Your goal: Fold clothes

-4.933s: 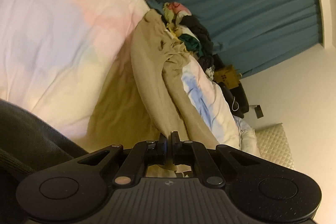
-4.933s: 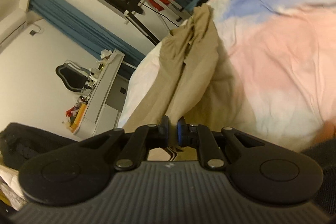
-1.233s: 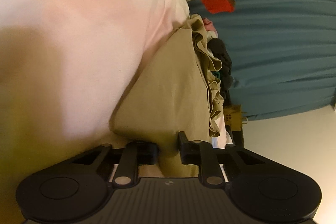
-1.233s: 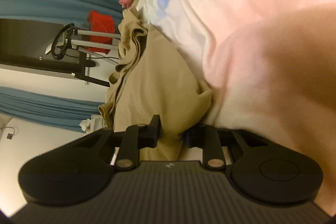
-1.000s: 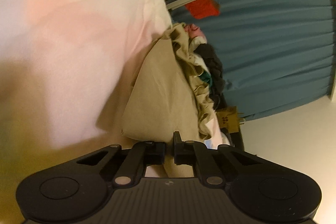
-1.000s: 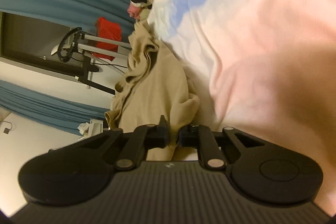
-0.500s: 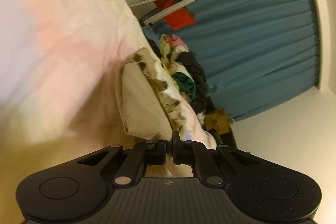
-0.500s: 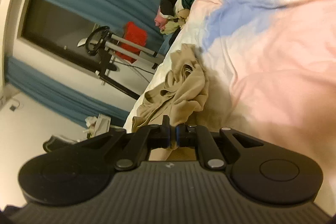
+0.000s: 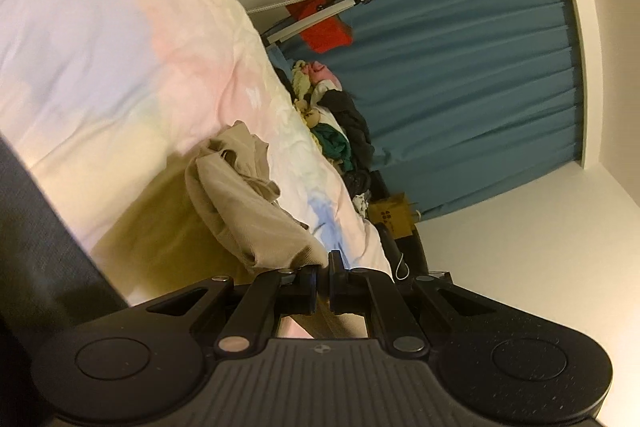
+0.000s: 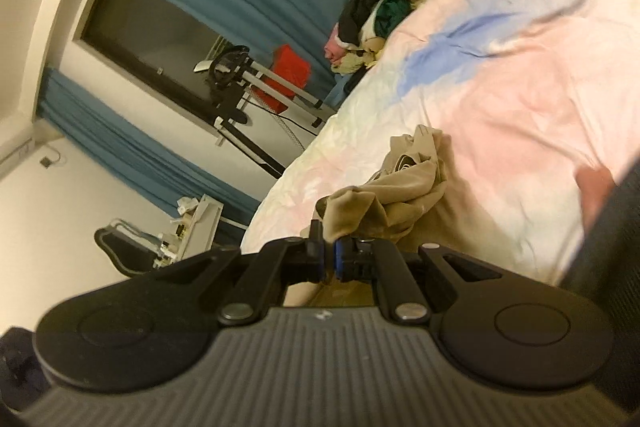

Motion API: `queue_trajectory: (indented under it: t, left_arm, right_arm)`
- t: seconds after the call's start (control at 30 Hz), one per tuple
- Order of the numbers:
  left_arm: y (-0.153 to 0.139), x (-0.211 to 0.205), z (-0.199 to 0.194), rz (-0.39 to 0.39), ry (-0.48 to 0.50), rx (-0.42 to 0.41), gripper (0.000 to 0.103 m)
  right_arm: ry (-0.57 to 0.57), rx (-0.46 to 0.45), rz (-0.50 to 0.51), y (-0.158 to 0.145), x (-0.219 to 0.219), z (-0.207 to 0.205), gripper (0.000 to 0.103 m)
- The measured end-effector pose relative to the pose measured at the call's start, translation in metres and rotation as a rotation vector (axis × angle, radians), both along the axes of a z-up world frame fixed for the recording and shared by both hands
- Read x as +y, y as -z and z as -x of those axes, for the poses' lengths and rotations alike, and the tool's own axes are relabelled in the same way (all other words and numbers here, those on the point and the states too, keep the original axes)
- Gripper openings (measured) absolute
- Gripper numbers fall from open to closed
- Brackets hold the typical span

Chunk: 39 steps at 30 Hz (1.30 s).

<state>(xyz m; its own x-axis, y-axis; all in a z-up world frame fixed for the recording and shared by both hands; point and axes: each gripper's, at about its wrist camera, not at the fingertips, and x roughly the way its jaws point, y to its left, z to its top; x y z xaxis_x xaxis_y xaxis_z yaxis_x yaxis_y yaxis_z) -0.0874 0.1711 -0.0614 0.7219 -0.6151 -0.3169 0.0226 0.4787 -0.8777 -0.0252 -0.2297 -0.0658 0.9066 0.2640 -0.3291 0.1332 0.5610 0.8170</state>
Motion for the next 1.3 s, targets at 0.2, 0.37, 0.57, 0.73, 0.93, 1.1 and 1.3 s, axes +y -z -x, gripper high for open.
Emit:
queue_trajectory:
  t: [0.2, 0.37, 0.57, 0.73, 0.93, 1.1, 1.3]
  left_arm:
    - [-0.016, -0.016, -0.043, -0.095, -0.009, 0.004, 0.006]
    - [-0.032, -0.052, -0.125, -0.236, -0.013, -0.009, 0.007]
    - [-0.007, -0.089, -0.221, -0.368, -0.01, -0.007, 0.007]
    - [0.035, -0.089, -0.268, -0.36, 0.028, 0.021, 0.008]
    - [0.066, -0.08, -0.293, -0.33, 0.08, 0.06, 0.013]
    - [0.058, -0.085, -0.284, -0.391, 0.165, -0.045, 0.065]
    - [0.047, -0.106, -0.261, -0.561, 0.269, -0.203, 0.082]
  right_arm:
    - [0.029, 0.072, -0.09, 0.006, -0.011, -0.046, 0.009]
    - [0.068, 0.164, -0.134, 0.008, -0.022, -0.132, 0.009]
    - [0.108, 0.276, -0.177, 0.036, -0.035, -0.216, 0.01]
    - [0.065, 0.291, -0.175, 0.076, -0.041, -0.25, 0.01]
    - [-0.036, 0.332, -0.213, 0.11, -0.051, -0.266, 0.011]
    - [-0.183, 0.215, -0.169, 0.089, -0.032, -0.268, 0.087]
    - [-0.382, 0.11, 0.061, 0.066, 0.016, -0.275, 0.091]
